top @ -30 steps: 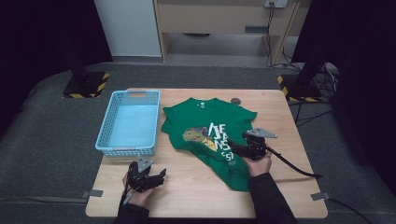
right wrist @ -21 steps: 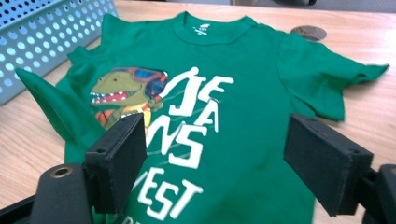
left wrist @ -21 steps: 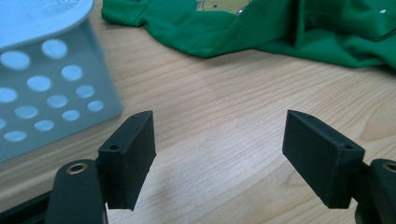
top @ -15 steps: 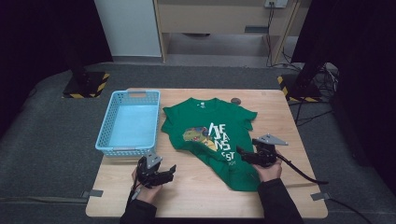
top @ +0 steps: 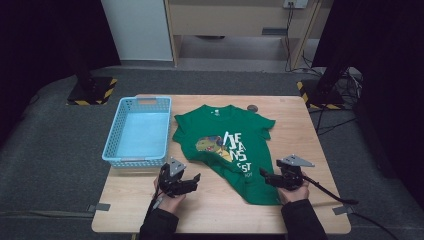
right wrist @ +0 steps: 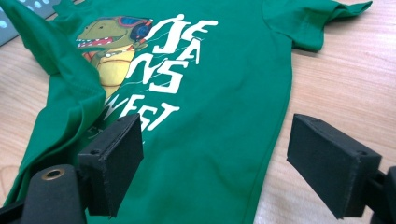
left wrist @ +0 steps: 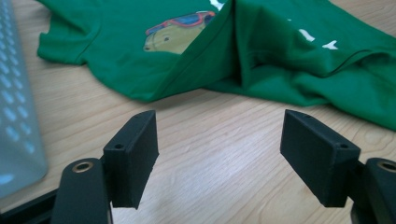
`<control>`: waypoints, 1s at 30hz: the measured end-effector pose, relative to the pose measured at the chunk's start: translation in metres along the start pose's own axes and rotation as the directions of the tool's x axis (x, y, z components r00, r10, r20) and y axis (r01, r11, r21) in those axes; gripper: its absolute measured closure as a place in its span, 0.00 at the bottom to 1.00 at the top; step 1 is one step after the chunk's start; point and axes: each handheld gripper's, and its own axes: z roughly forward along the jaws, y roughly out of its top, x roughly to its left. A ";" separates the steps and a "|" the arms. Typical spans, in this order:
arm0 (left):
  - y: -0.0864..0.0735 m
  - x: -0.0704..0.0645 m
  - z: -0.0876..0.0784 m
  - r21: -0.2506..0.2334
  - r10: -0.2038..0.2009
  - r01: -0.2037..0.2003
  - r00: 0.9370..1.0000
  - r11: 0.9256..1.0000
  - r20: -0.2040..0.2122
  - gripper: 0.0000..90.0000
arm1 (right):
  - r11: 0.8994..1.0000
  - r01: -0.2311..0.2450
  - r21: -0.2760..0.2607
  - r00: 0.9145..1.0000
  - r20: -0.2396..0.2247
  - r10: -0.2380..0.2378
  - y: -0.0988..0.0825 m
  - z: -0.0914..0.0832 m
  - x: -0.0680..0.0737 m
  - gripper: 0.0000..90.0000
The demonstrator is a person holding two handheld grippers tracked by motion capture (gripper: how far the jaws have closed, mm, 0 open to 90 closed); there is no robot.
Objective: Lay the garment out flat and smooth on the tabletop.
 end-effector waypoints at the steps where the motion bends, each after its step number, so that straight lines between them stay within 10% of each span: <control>1: 0.001 -0.001 0.002 -0.003 -0.002 0.002 1.000 1.000 0.007 0.31 | 1.000 -0.002 -0.001 1.000 -0.004 0.002 -0.001 -0.001 0.000 0.20; 30: 0.014 -0.018 0.068 0.021 -0.021 0.021 0.999 1.000 0.026 0.47 | 0.998 0.030 0.049 0.999 -0.031 -0.029 -0.023 -0.004 -0.002 0.20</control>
